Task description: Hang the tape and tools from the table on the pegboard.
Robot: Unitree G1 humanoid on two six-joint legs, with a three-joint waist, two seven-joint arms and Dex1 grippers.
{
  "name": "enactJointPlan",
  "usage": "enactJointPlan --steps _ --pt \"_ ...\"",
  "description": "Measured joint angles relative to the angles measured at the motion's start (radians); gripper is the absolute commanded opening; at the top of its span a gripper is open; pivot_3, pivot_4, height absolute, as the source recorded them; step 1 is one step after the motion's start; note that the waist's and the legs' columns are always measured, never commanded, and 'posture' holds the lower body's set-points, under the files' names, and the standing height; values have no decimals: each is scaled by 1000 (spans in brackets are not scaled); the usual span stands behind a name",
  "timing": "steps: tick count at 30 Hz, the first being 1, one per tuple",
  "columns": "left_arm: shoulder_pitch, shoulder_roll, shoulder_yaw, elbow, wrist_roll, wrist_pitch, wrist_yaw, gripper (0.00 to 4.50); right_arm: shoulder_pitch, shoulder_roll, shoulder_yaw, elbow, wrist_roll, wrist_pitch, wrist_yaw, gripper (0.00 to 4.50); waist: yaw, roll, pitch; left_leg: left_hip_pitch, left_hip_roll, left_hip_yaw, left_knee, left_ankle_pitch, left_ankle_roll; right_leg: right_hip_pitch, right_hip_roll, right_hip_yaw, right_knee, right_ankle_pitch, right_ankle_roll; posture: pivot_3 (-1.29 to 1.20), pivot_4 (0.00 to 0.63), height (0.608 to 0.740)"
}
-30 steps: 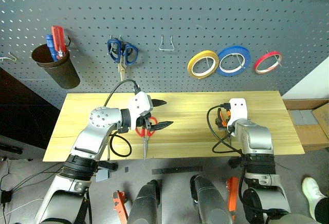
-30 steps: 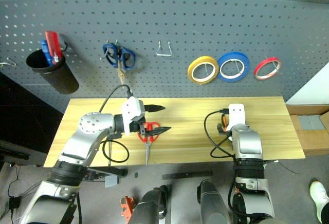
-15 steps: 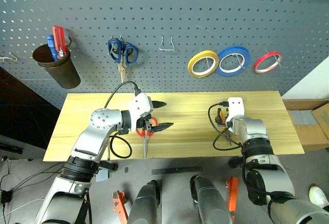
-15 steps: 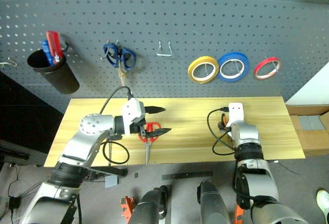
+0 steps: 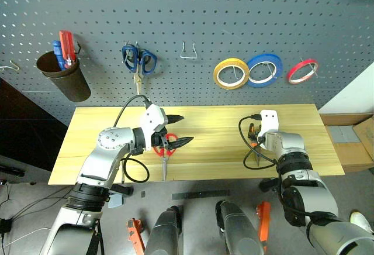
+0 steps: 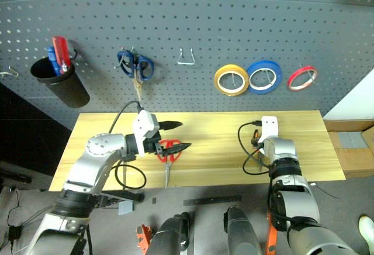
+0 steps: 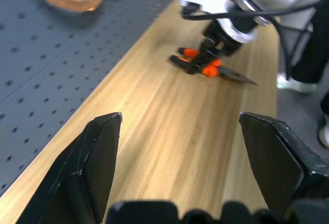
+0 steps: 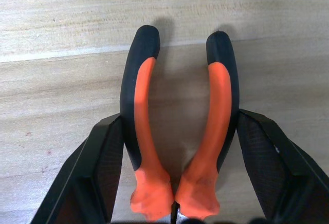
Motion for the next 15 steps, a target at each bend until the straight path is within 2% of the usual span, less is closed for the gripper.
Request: enactJointPlan --steps 4,10,15 --pt "28 0 72 -5 -28 10 44 3923 74 35 37 -248 30 113 14 2840 0 0 0 -1 0 0 0 0 0 -2 0 1 1 0 0 -107 230 740" --pt "97 17 181 -30 -124 30 34 3923 223 174 171 -837 102 350 30 2840 0 1 0 -2 1 -3 -1 0 0 -3 0 0 0 0 0 -112 227 740" --pt "128 19 281 -83 -220 74 56 3923 205 219 322 -1069 114 363 33 2840 3 0 -2 -1 1 -5 1 0 0 -2 0 -1 0 0 0 -83 217 740"
